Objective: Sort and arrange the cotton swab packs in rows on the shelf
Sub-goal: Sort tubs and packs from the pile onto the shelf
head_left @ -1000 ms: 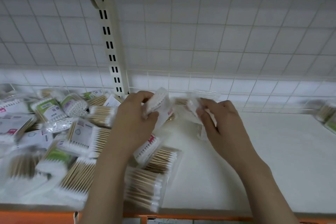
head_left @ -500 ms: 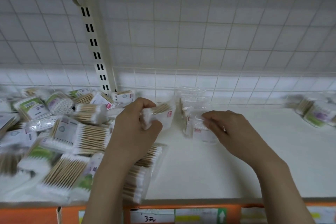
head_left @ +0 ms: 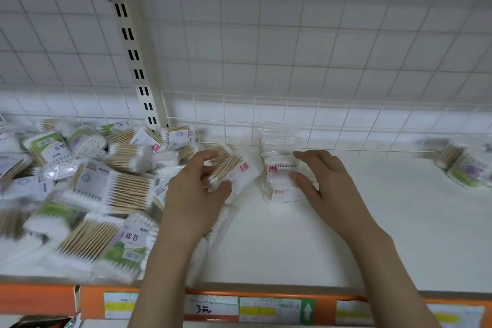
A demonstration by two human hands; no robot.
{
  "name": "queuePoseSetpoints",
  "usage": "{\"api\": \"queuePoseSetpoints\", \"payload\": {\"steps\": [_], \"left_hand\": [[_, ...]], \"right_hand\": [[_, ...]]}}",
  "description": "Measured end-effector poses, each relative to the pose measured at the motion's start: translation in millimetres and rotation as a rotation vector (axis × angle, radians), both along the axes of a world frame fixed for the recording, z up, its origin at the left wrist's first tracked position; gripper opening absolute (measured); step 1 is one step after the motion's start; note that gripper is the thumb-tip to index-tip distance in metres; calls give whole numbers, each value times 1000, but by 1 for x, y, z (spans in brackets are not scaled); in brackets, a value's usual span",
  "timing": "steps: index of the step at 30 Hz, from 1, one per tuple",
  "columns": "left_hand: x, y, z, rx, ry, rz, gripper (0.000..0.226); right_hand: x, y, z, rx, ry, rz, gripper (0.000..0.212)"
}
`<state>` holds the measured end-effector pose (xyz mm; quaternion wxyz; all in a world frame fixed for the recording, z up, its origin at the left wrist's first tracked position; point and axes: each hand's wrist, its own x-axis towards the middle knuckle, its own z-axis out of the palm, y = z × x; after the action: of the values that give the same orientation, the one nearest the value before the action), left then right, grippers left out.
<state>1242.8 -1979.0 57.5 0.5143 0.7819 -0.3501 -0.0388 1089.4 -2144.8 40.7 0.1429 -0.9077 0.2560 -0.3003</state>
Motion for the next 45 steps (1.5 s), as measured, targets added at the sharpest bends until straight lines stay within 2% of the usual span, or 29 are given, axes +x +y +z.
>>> {"api": "queuePoseSetpoints", "payload": {"steps": [2, 5, 9, 13, 15, 19, 24, 28, 31, 35, 40, 45], "left_hand": [[-3, 1, 1, 27, 11, 4, 56], [-5, 2, 2, 51, 18, 22, 60], [-5, 4, 2, 84, 39, 17, 43], [-4, 6, -1, 104, 26, -11, 23], [-4, 6, -3, 130, -4, -36, 24], [-5, 4, -7, 218, 1, -146, 28], [-12, -9, -13, 265, 12, -237, 30], [-23, -27, -20, 289, 51, -295, 29], [-32, -40, -25, 280, 11, -274, 23], [-38, -51, -31, 269, 19, -247, 21], [-39, -62, -33, 301, -3, -204, 24], [-38, -69, -33, 333, 62, -176, 22]], "right_hand": [[-5, 1, 1, -20, 20, 23, 46], [-9, 0, 0, 0, 49, 78, 45], [3, -3, -1, -31, -7, 40, 27], [24, -1, -2, -126, -72, -123, 22], [31, 1, -4, -100, -108, -190, 22], [33, 0, -5, -3, -126, -189, 22], [23, -1, 3, 51, -105, -140, 6], [7, -1, 5, 16, -34, -127, 36], [-5, -1, 7, -27, -5, -139, 48], [-16, -1, 9, -42, 21, -145, 50], [-28, 1, 9, -38, 60, -132, 39], [-33, 4, 9, -29, 110, -94, 32]]}}
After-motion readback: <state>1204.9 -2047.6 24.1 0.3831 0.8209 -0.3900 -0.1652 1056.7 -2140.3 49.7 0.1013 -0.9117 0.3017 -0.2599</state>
